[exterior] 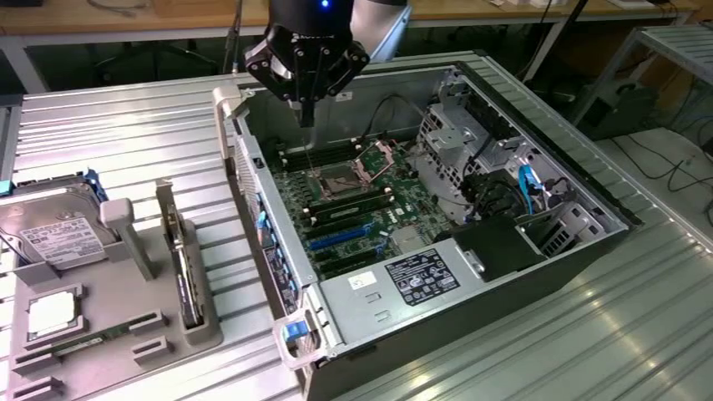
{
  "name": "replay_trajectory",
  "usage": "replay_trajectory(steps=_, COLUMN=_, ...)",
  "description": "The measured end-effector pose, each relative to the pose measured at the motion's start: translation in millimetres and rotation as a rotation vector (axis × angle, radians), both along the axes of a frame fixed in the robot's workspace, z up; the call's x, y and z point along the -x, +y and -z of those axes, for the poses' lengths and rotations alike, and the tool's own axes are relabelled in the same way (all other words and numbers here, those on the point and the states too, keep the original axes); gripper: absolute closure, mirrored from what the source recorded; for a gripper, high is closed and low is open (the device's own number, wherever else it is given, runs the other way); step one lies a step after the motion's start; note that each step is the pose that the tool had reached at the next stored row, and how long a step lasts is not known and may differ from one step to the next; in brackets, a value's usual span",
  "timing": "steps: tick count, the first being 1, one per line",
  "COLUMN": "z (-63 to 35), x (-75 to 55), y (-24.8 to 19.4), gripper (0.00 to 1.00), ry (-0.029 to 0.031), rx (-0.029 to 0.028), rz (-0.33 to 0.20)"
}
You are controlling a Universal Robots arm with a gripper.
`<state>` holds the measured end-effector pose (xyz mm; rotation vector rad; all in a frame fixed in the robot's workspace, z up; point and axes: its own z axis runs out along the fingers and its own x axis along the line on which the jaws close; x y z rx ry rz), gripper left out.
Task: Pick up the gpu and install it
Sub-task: 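Reach for the gpu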
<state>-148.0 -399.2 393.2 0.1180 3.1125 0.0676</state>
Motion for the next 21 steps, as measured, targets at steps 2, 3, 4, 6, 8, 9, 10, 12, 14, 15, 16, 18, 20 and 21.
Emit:
replay_trajectory(steps=2, z=0.0, x=2.0, y=0.0, gripper=0.89, ry=0.0, rx=0.0, rz=0.0)
replay_trajectory(steps=3, z=0.0, x=2.9, y=0.0, gripper=0.89, ry=0.0, rx=-0.0001, rz=0.0)
replay_trajectory(steps=4, z=0.0, x=3.7, y=0.0, gripper=0.89, ry=0.0, rx=0.0, rz=0.0)
replay_trajectory(steps=6, z=0.0, x=5.4, y=0.0, gripper=0.89, ry=0.0, rx=-0.0001, rz=0.0)
replay_trajectory(steps=8, z=0.0, x=7.0, y=0.0, gripper=0.89, ry=0.0, rx=0.0, rz=0.0)
replay_trajectory(steps=9, z=0.0, x=7.9, y=0.0, gripper=0.89, ry=0.0001, rx=0.0, rz=0.0)
replay_trajectory(steps=10, z=0.0, x=8.9, y=0.0, gripper=0.89, ry=0.0, rx=0.0, rz=0.0)
replay_trajectory(steps=12, z=0.0, x=11.1, y=0.0, gripper=0.89, ry=0.0, rx=0.0, rz=0.0)
replay_trajectory(steps=14, z=0.0, x=13.0, y=0.0, gripper=0.89, ry=0.0, rx=0.0, rz=0.0)
replay_trajectory(steps=15, z=0.0, x=14.1, y=0.0, gripper=0.89, ry=0.0, rx=0.0, rz=0.0)
replay_trajectory(steps=16, z=0.0, x=15.5, y=0.0, gripper=0.89, ry=0.0, rx=0.0, rz=0.0)
replay_trajectory(steps=18, z=0.0, x=18.4, y=0.0, gripper=0.89, ry=0.0001, rx=0.0, rz=0.0)
replay_trajectory(steps=20, z=0.0, x=20.0, y=0.0, gripper=0.89, ry=0.0001, rx=0.0, rz=0.0)
replay_trajectory(steps=21, z=0.0, x=20.9, y=-0.1, gripper=0.89, ry=0.0001, rx=0.0, rz=0.0)
